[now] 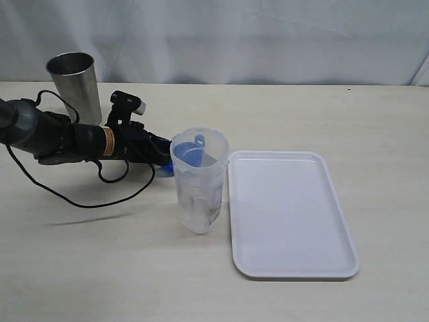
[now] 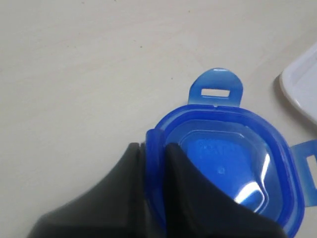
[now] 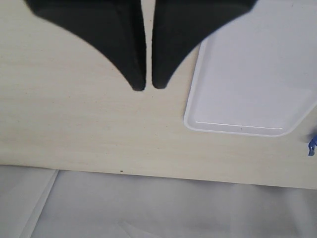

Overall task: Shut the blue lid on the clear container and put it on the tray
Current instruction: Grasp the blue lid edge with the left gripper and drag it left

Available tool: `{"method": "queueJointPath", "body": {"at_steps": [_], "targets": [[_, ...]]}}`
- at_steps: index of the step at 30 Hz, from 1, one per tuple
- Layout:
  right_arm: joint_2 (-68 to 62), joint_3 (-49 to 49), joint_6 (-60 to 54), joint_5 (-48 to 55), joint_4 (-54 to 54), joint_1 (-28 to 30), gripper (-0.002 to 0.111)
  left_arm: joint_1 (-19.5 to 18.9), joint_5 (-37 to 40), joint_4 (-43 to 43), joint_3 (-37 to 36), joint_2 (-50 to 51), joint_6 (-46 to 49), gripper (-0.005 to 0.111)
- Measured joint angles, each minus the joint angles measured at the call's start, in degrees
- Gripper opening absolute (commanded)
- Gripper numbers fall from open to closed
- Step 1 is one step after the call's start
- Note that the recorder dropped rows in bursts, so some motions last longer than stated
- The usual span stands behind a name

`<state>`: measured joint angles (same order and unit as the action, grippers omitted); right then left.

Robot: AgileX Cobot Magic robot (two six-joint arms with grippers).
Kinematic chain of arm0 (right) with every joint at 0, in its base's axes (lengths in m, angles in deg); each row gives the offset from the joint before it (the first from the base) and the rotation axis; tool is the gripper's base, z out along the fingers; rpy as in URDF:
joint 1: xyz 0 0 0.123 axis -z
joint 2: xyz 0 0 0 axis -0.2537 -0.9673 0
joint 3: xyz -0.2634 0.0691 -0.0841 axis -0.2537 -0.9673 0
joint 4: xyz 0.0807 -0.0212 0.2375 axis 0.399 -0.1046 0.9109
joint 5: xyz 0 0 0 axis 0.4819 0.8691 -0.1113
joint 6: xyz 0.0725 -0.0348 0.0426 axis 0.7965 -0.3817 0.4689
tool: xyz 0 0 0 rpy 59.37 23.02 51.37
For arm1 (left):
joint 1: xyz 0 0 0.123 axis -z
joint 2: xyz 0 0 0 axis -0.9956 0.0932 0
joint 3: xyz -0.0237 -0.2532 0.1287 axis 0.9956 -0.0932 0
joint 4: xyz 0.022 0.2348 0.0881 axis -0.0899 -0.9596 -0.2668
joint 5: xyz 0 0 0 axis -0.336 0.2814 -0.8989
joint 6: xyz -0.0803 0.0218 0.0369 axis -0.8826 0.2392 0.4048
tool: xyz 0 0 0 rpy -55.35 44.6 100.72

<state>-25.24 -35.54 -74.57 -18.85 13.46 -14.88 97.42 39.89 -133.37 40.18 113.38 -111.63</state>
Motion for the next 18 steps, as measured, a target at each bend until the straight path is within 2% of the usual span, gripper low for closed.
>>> {"method": "queueJointPath", "body": {"at_steps": [9,18], "targets": [[0.0,0.0,0.0,0.0,0.0,0.0,0.005,-0.8,6.1,-2.7,-2.9,-4.6,0.0,0.0],[0.0,0.0,0.0,0.0,0.0,0.0,0.005,-1.4,9.2,-0.7,-11.1,-9.3,1.9,0.0]]}}
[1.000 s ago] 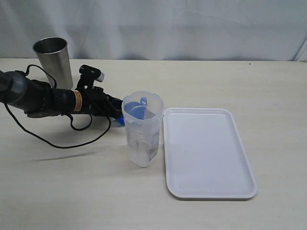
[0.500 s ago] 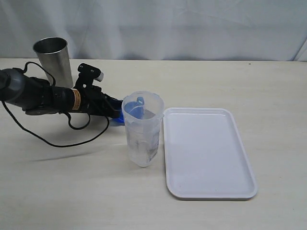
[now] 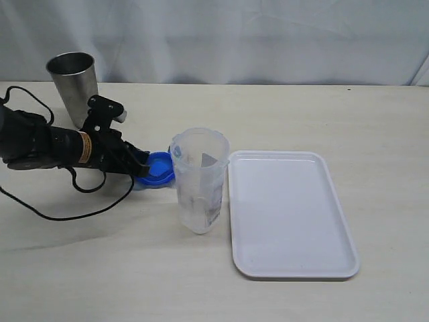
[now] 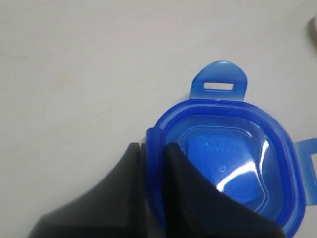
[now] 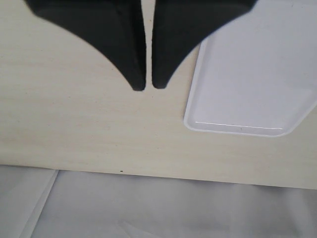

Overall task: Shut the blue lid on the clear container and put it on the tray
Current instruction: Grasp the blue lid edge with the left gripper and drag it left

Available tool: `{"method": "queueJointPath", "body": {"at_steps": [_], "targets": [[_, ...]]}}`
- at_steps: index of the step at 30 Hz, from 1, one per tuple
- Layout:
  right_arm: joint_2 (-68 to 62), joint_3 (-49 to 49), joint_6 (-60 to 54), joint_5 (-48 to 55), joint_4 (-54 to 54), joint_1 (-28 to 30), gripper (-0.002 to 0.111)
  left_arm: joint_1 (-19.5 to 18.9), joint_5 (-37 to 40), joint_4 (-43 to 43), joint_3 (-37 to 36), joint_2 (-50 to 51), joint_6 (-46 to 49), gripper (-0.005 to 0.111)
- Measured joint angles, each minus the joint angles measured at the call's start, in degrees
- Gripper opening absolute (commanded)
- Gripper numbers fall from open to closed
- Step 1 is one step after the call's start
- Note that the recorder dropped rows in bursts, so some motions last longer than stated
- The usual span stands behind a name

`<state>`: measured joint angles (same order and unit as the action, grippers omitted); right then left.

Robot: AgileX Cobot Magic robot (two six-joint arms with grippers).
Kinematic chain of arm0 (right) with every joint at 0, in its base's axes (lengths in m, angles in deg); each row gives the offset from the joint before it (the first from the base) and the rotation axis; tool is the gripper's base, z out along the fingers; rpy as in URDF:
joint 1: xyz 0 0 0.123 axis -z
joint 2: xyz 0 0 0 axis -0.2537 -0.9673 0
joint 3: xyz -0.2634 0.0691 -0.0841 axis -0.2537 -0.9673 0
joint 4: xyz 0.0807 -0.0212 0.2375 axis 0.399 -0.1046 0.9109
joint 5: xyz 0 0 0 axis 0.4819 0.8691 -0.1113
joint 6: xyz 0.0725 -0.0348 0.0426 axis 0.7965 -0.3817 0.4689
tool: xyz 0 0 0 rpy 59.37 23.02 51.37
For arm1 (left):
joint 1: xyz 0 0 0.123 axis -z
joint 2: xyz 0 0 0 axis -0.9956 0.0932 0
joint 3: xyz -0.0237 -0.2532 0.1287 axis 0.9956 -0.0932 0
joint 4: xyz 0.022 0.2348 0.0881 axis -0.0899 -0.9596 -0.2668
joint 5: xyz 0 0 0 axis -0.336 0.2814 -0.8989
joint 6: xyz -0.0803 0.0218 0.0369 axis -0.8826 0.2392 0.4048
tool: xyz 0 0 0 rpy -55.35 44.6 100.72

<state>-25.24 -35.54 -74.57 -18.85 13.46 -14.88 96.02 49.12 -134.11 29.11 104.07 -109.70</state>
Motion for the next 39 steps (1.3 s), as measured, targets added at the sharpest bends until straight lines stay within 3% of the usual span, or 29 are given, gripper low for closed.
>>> {"method": "queueJointPath", "body": {"at_steps": [14,20,28,39], "targets": [[0.0,0.0,0.0,0.0,0.0,0.0,0.005,-0.7,-1.8,38.4,-20.3,-9.9,30.6,0.0],[0.0,0.0,0.0,0.0,0.0,0.0,0.005,-0.7,-2.5,38.1,-22.2,-10.6,30.9,0.003],[0.0,0.0,0.0,0.0,0.0,0.0,0.005,-0.7,-1.0,36.8,-22.2,-10.8,29.6,0.034],[0.0,0.0,0.0,0.0,0.0,0.0,0.005,-0.7,-6.8,37.0,-22.2,-10.8,29.5,0.034]]}}
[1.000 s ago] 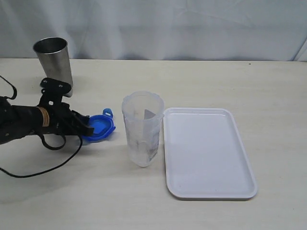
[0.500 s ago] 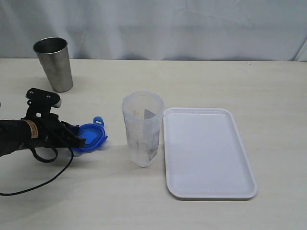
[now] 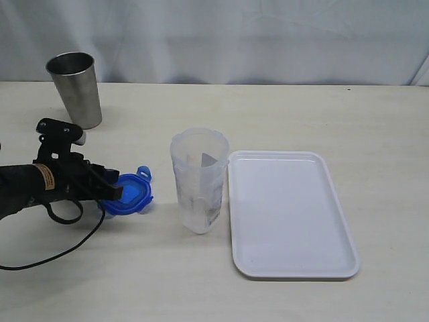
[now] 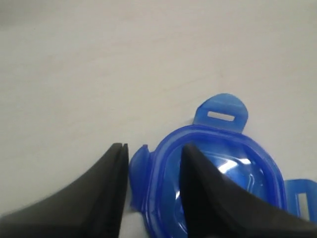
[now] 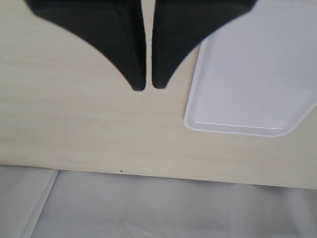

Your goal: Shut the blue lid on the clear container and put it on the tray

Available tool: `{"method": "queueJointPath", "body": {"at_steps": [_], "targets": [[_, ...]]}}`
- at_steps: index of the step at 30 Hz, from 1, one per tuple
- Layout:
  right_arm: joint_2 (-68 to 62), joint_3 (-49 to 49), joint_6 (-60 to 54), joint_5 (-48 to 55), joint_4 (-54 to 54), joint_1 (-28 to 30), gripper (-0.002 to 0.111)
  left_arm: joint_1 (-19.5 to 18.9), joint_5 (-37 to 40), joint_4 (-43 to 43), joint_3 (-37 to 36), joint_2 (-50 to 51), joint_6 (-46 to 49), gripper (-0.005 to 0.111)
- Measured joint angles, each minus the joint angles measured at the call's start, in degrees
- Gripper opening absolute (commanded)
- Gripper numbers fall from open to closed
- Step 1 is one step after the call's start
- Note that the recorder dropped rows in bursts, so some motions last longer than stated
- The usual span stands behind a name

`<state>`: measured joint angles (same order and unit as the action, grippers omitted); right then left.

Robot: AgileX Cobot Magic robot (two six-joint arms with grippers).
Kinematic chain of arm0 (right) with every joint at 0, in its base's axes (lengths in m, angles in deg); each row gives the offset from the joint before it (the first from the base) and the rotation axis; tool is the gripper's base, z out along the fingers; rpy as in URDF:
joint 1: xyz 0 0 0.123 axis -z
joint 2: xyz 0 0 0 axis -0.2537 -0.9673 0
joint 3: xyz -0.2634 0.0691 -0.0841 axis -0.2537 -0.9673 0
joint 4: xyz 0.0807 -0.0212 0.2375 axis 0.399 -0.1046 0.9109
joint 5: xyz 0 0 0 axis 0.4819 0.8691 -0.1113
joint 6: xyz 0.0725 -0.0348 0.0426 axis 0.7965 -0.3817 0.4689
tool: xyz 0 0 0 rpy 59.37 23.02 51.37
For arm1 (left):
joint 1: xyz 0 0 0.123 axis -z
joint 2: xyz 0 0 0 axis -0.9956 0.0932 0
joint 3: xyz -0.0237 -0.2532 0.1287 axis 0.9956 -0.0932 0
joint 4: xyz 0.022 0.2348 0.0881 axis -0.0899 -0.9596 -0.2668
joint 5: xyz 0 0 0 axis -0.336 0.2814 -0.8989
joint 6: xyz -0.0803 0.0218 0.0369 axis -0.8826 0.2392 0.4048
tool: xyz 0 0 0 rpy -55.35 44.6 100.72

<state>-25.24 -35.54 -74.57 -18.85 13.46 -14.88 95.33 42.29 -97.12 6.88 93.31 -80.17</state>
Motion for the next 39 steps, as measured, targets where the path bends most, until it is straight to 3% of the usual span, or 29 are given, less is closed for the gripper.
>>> {"method": "queueJointPath", "body": {"at_steps": [10,21,34,39], "targets": [[0.0,0.0,0.0,0.0,0.0,0.0,0.005,0.0,2.2,0.2,0.0,0.0,3.0,0.033],[0.0,0.0,0.0,0.0,0.0,0.0,0.005,0.0,0.7,0.2,0.0,0.0,3.2,0.0],[0.0,0.0,0.0,0.0,0.0,0.0,0.005,0.0,0.9,0.2,0.0,0.0,4.2,0.0],[0.0,0.0,0.0,0.0,0.0,0.0,0.005,0.0,6.5,0.2,-0.1,-0.1,4.6,0.0]]}}
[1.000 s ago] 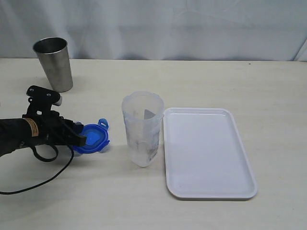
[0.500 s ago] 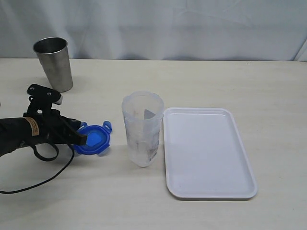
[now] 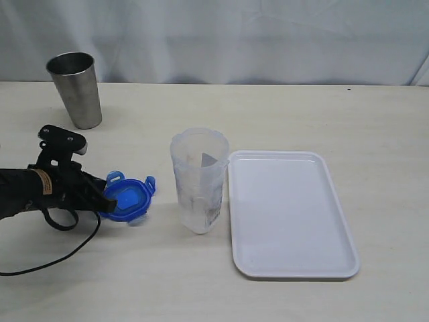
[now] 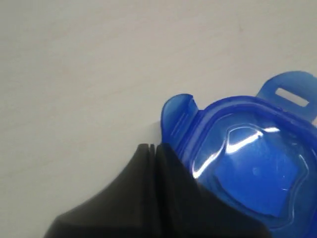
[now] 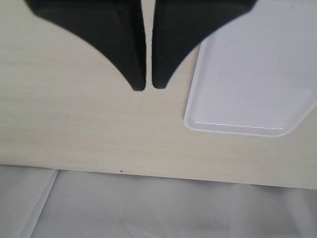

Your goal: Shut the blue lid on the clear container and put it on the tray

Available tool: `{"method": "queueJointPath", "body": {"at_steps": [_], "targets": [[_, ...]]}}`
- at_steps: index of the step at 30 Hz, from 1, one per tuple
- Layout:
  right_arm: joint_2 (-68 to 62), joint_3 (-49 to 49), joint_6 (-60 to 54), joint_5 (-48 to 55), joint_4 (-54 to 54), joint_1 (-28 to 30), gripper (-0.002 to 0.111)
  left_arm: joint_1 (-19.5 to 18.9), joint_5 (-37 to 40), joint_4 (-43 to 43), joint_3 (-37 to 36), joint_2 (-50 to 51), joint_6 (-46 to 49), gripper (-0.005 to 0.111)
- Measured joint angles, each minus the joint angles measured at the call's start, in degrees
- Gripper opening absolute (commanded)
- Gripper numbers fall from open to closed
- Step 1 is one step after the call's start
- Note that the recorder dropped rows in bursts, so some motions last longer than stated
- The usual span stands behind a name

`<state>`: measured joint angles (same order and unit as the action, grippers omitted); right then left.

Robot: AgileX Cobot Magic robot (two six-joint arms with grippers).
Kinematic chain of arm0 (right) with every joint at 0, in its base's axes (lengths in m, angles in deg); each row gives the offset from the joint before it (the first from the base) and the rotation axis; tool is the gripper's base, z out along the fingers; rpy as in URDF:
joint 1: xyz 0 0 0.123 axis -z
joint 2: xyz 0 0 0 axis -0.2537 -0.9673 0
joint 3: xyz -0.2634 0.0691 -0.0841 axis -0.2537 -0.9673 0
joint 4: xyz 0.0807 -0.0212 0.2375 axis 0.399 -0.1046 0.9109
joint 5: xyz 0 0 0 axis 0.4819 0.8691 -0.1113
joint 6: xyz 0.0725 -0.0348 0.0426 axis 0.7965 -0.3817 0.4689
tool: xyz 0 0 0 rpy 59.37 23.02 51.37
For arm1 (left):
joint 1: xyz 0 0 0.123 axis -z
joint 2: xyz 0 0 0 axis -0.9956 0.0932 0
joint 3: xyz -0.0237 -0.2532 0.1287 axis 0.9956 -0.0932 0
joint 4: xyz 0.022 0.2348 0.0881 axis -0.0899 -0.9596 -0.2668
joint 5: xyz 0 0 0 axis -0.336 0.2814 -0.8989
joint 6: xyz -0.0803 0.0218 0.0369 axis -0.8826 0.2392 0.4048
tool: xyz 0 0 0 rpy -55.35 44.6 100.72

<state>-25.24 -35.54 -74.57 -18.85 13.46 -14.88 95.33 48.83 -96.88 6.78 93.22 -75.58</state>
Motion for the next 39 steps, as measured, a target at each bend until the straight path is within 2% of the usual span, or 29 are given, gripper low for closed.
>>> {"method": "queueJointPath", "body": {"at_steps": [4,9,12,15,17,19,24,27,30,34,39], "targets": [[0.0,0.0,0.0,0.0,0.0,0.0,0.005,0.0,0.4,0.0,-1.4,-0.7,0.1,0.0],[0.0,0.0,0.0,0.0,0.0,0.0,0.005,0.0,0.9,1.3,-2.7,-7.0,-0.7,0.001],[0.0,0.0,0.0,0.0,0.0,0.0,0.005,0.0,0.9,1.3,-2.7,-8.3,-7.2,0.014],[0.0,0.0,0.0,0.0,0.0,0.0,0.005,0.0,3.4,0.9,-2.7,-8.5,-10.4,0.039],[0.0,0.0,0.0,0.0,0.0,0.0,0.005,0.0,5.1,-1.0,-2.3,-8.5,-12.9,0.047],[0.0,0.0,0.0,0.0,0.0,0.0,0.005,0.0,5.7,-6.1,-1.4,-8.5,-18.0,0.046],[0.0,0.0,0.0,0.0,0.0,0.0,0.005,0.0,6.3,-27.8,3.4,-8.5,-39.4,0.045],[0.0,0.0,0.0,0.0,0.0,0.0,0.005,0.0,6.3,-35.6,5.8,-8.5,-46.2,0.042],[0.0,0.0,0.0,0.0,0.0,0.0,0.005,0.0,6.3,-38.1,6.7,-8.5,-48.2,0.034],[0.0,0.0,0.0,0.0,0.0,0.0,0.005,0.0,5.7,-38.9,7.2,-5.6,-47.5,0.033],[0.0,0.0,0.0,0.0,0.0,0.0,0.005,0.0,5.0,-38.9,9.0,-1.1,-42.2,0.033]]}}
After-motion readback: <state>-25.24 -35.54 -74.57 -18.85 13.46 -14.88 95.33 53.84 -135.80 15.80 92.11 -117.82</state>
